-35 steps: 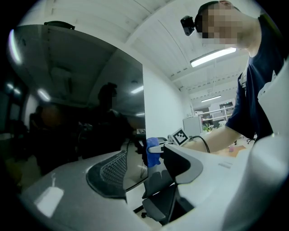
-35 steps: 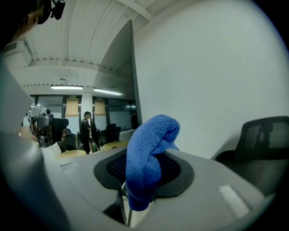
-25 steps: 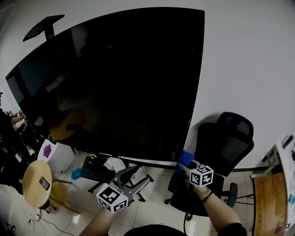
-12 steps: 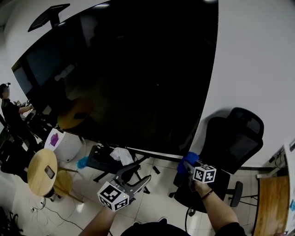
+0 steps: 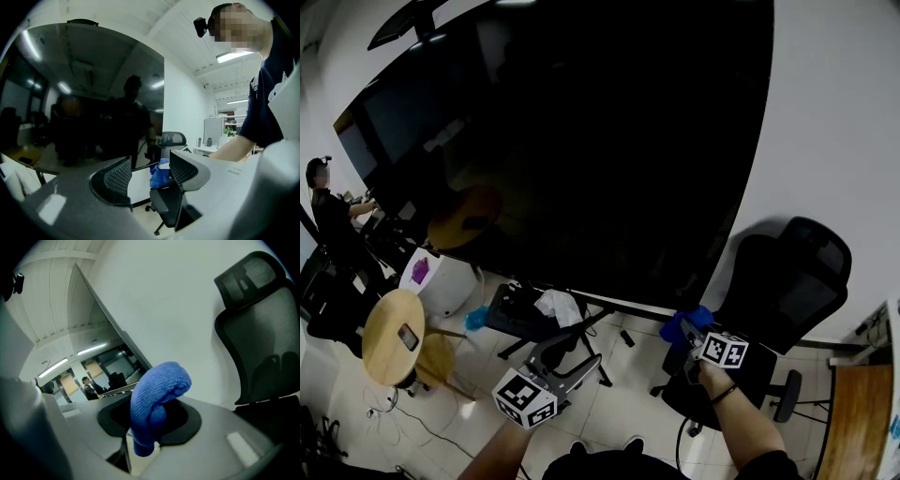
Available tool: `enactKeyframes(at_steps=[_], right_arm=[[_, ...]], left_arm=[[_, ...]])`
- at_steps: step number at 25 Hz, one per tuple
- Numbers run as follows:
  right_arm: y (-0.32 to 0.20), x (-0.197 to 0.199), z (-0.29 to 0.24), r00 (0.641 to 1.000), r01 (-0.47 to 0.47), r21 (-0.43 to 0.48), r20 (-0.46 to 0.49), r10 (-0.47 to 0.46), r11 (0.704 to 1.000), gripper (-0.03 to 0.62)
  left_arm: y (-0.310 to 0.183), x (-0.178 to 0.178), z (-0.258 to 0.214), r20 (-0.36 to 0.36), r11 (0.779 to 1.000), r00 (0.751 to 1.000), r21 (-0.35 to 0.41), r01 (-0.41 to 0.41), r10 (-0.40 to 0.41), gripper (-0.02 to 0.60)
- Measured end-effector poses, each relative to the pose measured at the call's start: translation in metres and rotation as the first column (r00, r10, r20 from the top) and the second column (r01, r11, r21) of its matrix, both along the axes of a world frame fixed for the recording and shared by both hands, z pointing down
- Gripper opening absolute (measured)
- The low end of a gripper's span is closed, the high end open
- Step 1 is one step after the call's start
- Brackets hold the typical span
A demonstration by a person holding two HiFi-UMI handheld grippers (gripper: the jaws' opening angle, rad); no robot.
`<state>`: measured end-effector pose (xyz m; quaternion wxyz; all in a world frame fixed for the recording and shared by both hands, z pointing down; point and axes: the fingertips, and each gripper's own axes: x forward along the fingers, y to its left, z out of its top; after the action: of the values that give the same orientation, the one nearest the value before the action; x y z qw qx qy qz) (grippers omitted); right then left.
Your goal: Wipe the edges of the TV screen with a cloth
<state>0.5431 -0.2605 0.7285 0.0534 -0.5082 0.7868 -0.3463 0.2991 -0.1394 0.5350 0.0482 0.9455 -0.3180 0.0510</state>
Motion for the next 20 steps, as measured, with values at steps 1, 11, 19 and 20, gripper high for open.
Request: enactKeyframes(at_steps=[1, 11, 19, 20], right_arm=[[-0.002, 0.0, 0.001, 1.0, -0.012, -0.007, 0.013, 0.012, 1.0, 0.14], [-0.006, -0.001, 0.018, 0.985, -0.165, -0.075, 0.041, 0.168, 0.984, 0.14], [-0.012, -0.015, 0.02, 0.976, -0.216, -0.121, -0.013, 0.216, 0.969, 0.14], [-0.013, -0.02, 0.018, 0.976, -0.217, -0.116, -0.015, 0.216, 0.969, 0.14]], left_arm=[[0.0, -0.005, 0.002, -0.004, 1.0, 1.0, 0.0, 0.003, -0.003, 0.233], [-0.007, -0.061, 0.008, -0.014, 1.0, 1.0, -0.024, 0.001, -0.002, 0.233], [-0.024, -0.092, 0.009, -0.029, 0.998, 0.999, -0.045, -0.032, 0.031, 0.233], [-0.026, -0.097, 0.01, -0.032, 0.998, 0.999, -0.046, -0.035, 0.033, 0.233]])
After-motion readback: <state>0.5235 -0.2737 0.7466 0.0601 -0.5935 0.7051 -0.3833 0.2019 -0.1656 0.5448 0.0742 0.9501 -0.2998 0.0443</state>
